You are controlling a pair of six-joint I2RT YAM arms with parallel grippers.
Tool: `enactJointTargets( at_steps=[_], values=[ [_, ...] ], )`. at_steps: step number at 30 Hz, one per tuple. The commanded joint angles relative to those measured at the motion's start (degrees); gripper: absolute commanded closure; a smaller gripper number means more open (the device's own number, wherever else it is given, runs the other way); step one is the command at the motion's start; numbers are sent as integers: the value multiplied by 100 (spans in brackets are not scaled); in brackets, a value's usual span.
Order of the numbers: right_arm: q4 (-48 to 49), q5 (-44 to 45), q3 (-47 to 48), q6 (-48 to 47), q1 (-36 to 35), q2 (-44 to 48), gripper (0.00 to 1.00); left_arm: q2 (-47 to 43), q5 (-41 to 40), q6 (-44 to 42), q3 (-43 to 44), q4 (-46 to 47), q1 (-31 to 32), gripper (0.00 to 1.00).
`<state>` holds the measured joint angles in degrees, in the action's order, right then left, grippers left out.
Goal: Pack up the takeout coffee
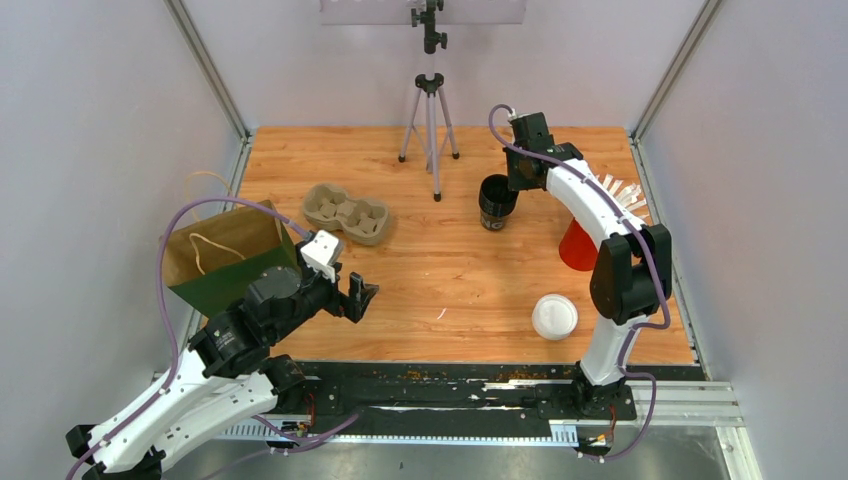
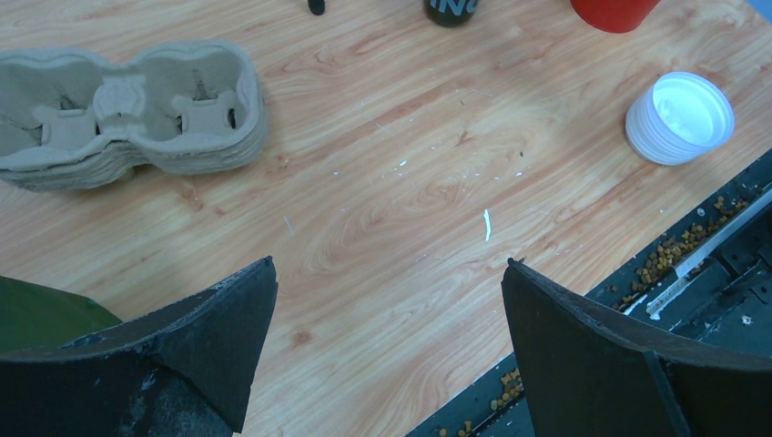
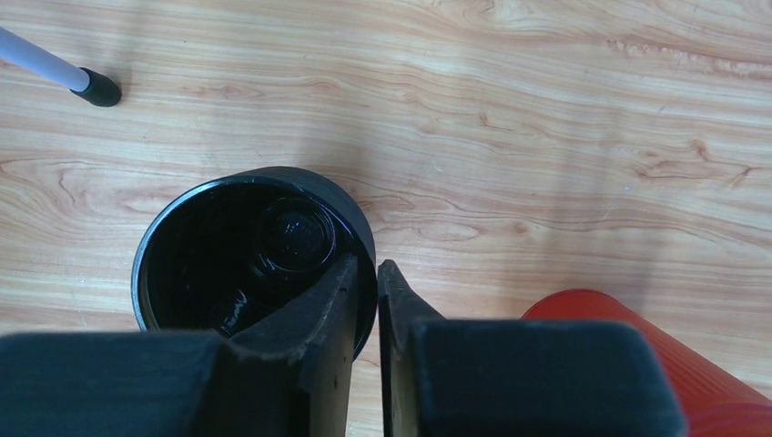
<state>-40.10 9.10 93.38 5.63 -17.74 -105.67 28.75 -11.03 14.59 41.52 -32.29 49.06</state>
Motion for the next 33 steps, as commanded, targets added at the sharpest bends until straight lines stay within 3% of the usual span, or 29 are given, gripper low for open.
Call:
enactJointTargets(
  at_steps=[1,6,33],
  values=[
    [-8,108,345,-107,41,-11,88,25,15,-97,84,224,24,0],
    [-132,98,486,-104,44,33,100,25,6,-90,76,223,17,0],
    [-482,-469,849,184,161,889,100,183,2,-108,93,184,23,0]
  ],
)
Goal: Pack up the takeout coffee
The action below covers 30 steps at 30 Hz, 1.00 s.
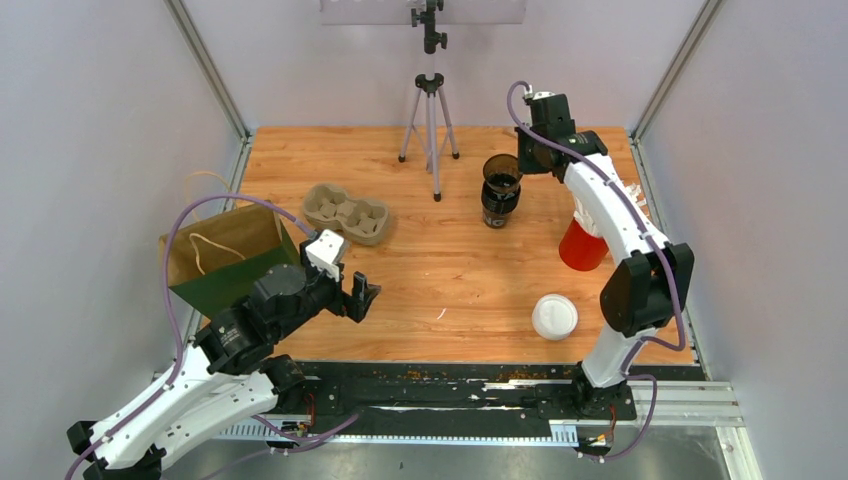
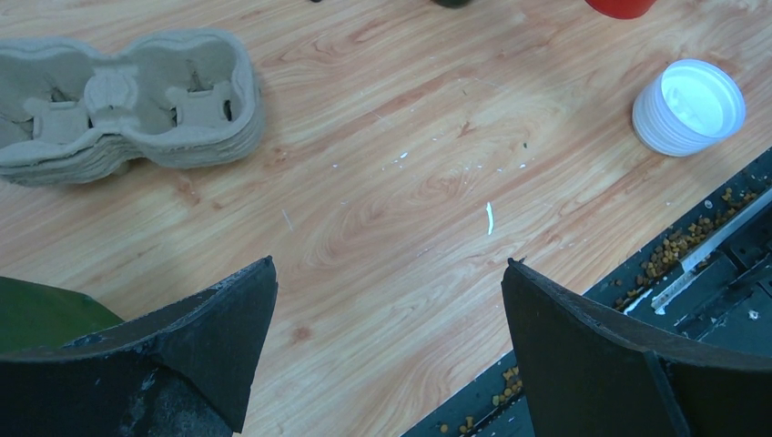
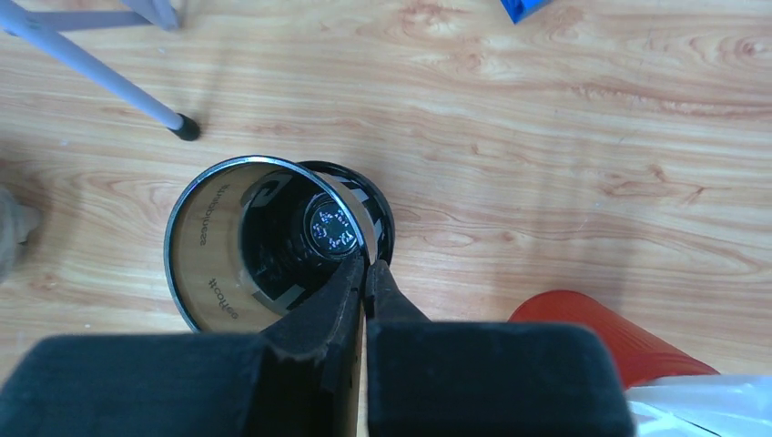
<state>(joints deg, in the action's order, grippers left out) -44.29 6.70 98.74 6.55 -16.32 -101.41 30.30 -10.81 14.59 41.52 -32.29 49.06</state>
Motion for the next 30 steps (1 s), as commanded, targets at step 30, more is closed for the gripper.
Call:
enactJointTargets(
  at_steps=[30],
  values=[
    [2097,-1285,-4322,1692,-2519,2989,100,160,0,-122,128,127,19,0]
  ],
)
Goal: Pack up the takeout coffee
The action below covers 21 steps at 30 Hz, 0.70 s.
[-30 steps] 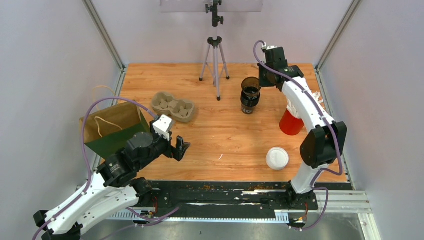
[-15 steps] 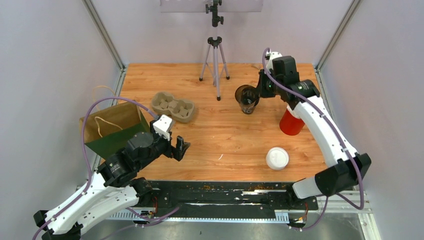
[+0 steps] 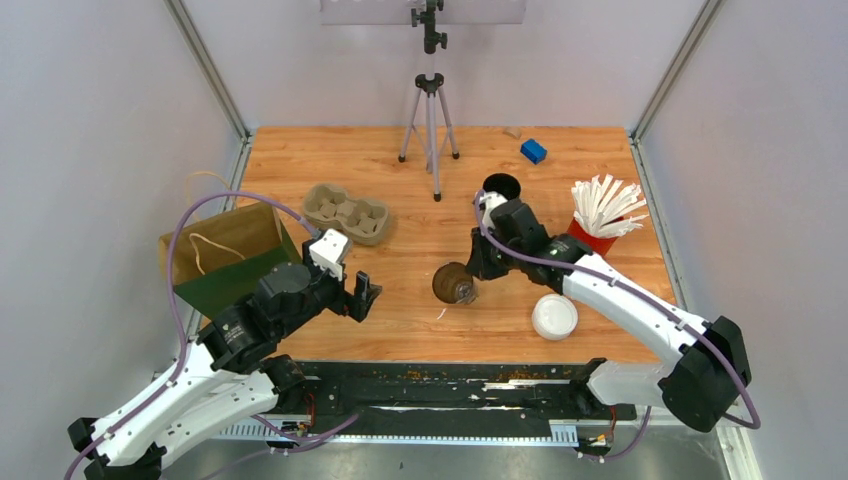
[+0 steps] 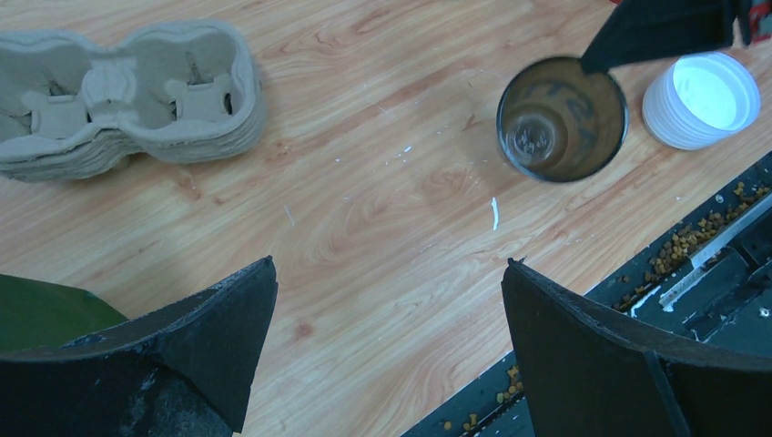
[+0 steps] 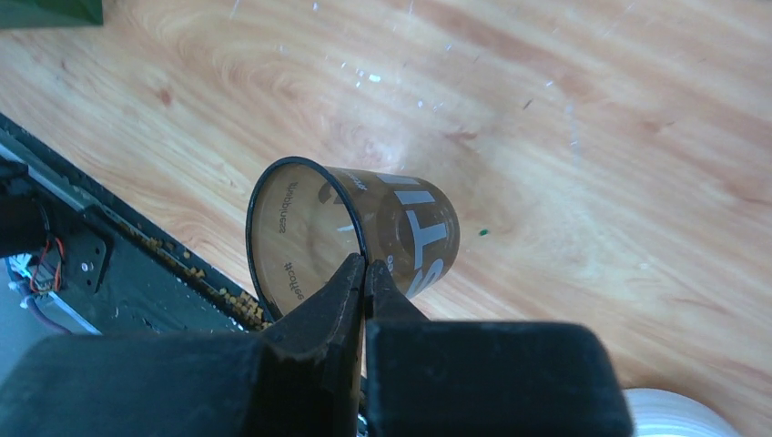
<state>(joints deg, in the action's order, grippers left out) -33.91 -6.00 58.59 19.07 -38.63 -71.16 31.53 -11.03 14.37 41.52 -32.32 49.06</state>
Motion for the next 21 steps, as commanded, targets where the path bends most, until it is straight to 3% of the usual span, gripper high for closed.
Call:
enactJointTargets(
  at_steps=[1,17,21],
  values=[
    [1144,-23,-360,477,-354,-96,100,50,27,-101,124,127,22,0],
    [1478,-8,-718,696,-554,-527,99,79,-144,-119,147,65,22,0],
    [1114,216,-617,745,-556,-370,85,59,-99,-123,153,60,16,0]
  ],
)
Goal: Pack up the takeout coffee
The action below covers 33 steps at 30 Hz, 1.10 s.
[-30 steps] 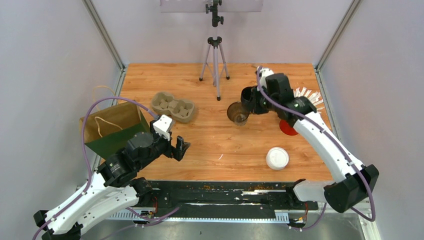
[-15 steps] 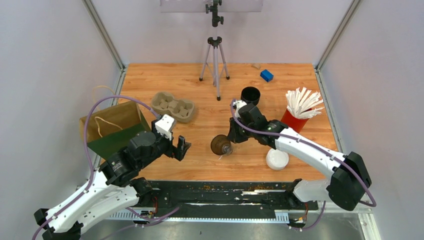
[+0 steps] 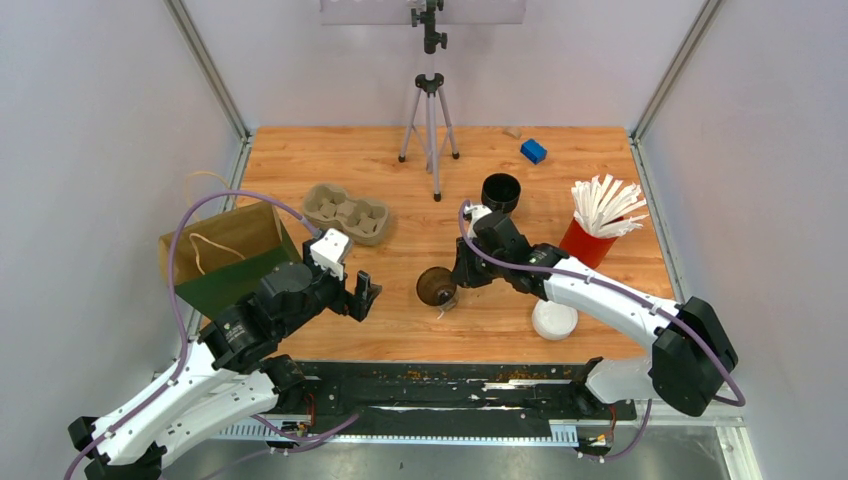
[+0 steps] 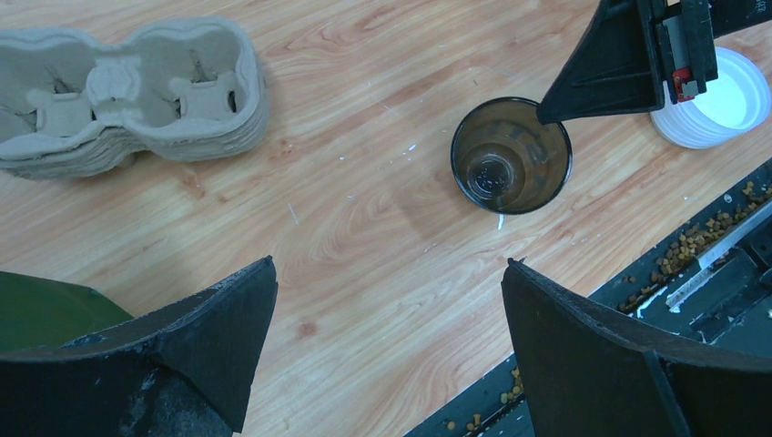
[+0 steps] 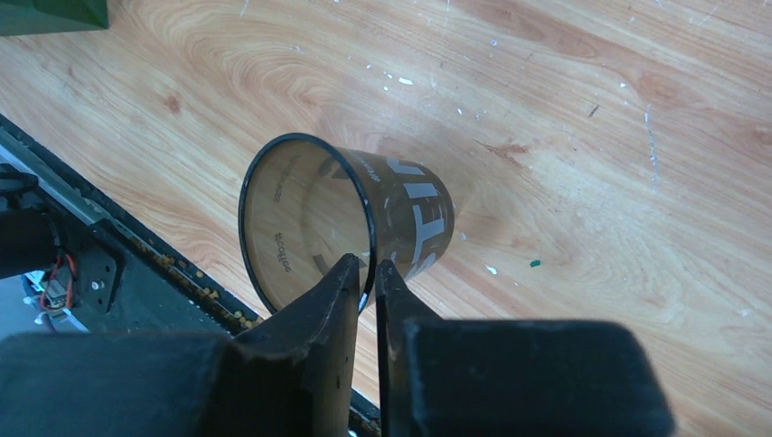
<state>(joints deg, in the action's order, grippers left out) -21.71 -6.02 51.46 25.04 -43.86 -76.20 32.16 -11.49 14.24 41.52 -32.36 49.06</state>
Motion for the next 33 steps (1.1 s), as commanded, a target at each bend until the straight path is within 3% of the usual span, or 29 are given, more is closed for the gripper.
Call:
enactJointTargets(
  at_steps=[1,4,9,16,21,25,33],
  values=[
    [-228,308,139,150,-27,187,82,-1,-47,-106,157,58,19,0],
    [-865,573,382,190,-27,315,75,1,-46,-106,162,53,19,0],
    [-1980,1329,756,657,-34,627,75,0,-47,-106,164,38,24,0],
    [-3859,2520,1095,2105,-29,984,75,-11,-21,-111,166,45,25,0],
    [-4651,3237,884,2872,-25,1136,75,-9,-45,-92,164,52,25,0],
    [-4578,3488,487,2925,-10,1139,76,-15,-51,-97,164,54,25,0],
    [-3704,3173,-60,2313,229,902,75,-9,-38,-106,158,54,23,0]
  ],
)
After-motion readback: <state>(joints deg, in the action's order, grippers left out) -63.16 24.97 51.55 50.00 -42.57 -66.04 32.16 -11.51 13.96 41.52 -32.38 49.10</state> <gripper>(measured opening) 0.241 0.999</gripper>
